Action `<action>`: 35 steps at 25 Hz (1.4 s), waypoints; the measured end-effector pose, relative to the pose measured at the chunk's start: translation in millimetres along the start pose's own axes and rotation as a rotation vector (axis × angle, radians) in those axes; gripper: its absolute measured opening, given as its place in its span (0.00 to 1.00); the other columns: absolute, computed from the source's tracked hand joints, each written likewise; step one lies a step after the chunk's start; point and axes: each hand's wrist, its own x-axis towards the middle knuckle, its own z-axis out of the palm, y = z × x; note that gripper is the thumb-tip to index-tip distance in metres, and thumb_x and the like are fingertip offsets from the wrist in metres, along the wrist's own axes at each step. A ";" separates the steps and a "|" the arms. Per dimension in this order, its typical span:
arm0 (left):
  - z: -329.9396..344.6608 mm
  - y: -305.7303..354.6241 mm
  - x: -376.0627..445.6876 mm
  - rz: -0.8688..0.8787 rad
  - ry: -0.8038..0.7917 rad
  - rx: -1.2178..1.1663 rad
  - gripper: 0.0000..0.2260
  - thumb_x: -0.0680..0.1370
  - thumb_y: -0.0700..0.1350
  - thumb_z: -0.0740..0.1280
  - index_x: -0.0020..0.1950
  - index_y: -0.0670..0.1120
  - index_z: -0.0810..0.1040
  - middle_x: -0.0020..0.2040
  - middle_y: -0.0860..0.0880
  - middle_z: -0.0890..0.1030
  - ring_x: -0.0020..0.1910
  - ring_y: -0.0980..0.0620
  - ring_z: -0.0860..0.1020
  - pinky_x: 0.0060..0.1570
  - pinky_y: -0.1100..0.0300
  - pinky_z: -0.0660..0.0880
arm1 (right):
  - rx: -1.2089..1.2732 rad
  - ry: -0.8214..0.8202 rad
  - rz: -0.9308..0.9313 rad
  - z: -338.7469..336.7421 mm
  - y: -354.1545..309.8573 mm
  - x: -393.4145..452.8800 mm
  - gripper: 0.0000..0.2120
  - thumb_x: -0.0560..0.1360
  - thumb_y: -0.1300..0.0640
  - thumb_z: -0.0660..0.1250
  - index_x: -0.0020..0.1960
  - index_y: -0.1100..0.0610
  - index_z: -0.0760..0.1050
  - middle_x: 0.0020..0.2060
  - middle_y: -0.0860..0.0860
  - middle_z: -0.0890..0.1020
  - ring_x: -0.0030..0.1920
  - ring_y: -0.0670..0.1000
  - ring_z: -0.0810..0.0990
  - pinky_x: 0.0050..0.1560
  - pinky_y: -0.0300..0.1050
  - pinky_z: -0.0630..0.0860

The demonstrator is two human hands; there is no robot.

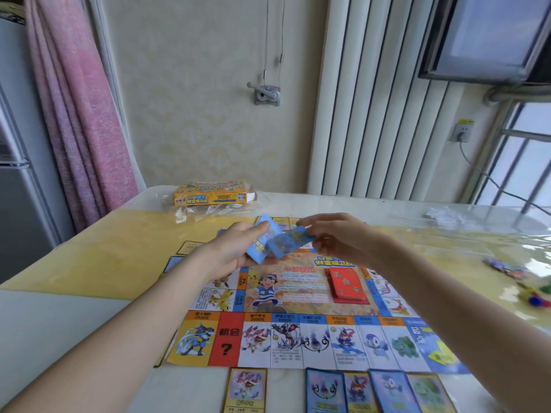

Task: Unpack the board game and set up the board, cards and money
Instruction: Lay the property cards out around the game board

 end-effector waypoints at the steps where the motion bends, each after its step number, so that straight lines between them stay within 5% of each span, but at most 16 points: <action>1: 5.3 0.8 1.9 0.010 0.006 0.070 0.15 0.81 0.47 0.58 0.59 0.37 0.73 0.49 0.39 0.81 0.41 0.47 0.81 0.40 0.57 0.80 | 0.061 0.020 0.023 -8.7 -1.7 -4.3 0.08 0.76 0.68 0.60 0.50 0.63 0.76 0.33 0.56 0.74 0.25 0.47 0.71 0.24 0.35 0.69; 6: 35.4 7.6 -8.2 0.047 -0.157 0.187 0.13 0.77 0.49 0.64 0.56 0.41 0.75 0.46 0.44 0.83 0.39 0.52 0.82 0.33 0.61 0.78 | 0.181 0.024 0.125 -18.9 -4.6 -20.0 0.08 0.76 0.63 0.63 0.44 0.68 0.76 0.28 0.57 0.79 0.26 0.48 0.79 0.27 0.36 0.76; 9: 39.3 10.0 -12.3 0.036 -0.204 0.129 0.18 0.77 0.52 0.61 0.58 0.39 0.75 0.50 0.41 0.83 0.41 0.52 0.83 0.32 0.64 0.77 | 0.283 0.009 0.092 -22.0 -6.7 -25.8 0.11 0.76 0.59 0.64 0.44 0.68 0.77 0.34 0.60 0.82 0.33 0.51 0.82 0.32 0.38 0.80; 14: 42.9 14.9 -16.4 0.030 -0.186 -0.028 0.07 0.79 0.43 0.62 0.52 0.42 0.77 0.44 0.42 0.81 0.33 0.53 0.81 0.29 0.64 0.77 | -0.122 0.079 -0.011 -23.8 -8.7 -29.3 0.05 0.73 0.61 0.68 0.40 0.62 0.78 0.39 0.56 0.81 0.42 0.50 0.76 0.41 0.41 0.73; 20: 40.5 15.6 -24.2 -0.001 -0.194 0.030 0.06 0.77 0.43 0.64 0.52 0.42 0.77 0.40 0.45 0.84 0.34 0.53 0.82 0.30 0.64 0.78 | -0.309 0.073 -0.072 -26.0 -13.4 -38.9 0.06 0.73 0.60 0.68 0.39 0.61 0.78 0.34 0.53 0.80 0.37 0.47 0.72 0.34 0.38 0.69; 25: 34.3 13.7 -25.8 0.016 -0.121 0.069 0.11 0.75 0.37 0.66 0.57 0.40 0.74 0.46 0.43 0.82 0.37 0.52 0.83 0.31 0.63 0.79 | -0.177 0.009 -0.100 -24.0 -12.2 -38.0 0.11 0.76 0.54 0.64 0.42 0.61 0.78 0.41 0.56 0.81 0.35 0.49 0.70 0.32 0.38 0.69; 29: 23.1 19.6 -26.2 0.072 0.012 0.085 0.11 0.75 0.36 0.66 0.57 0.41 0.73 0.45 0.43 0.81 0.34 0.53 0.82 0.29 0.63 0.78 | -0.230 -0.048 -0.137 -7.6 -16.2 -28.9 0.01 0.73 0.64 0.68 0.43 0.62 0.77 0.39 0.57 0.79 0.32 0.47 0.71 0.31 0.34 0.71; 35: -25.7 27.9 -21.3 0.139 0.268 0.092 0.05 0.75 0.38 0.67 0.51 0.42 0.75 0.46 0.42 0.81 0.35 0.52 0.81 0.34 0.60 0.78 | -0.083 0.031 -0.246 51.1 -18.2 11.6 0.02 0.72 0.67 0.68 0.44 0.64 0.76 0.33 0.55 0.77 0.29 0.47 0.73 0.28 0.33 0.72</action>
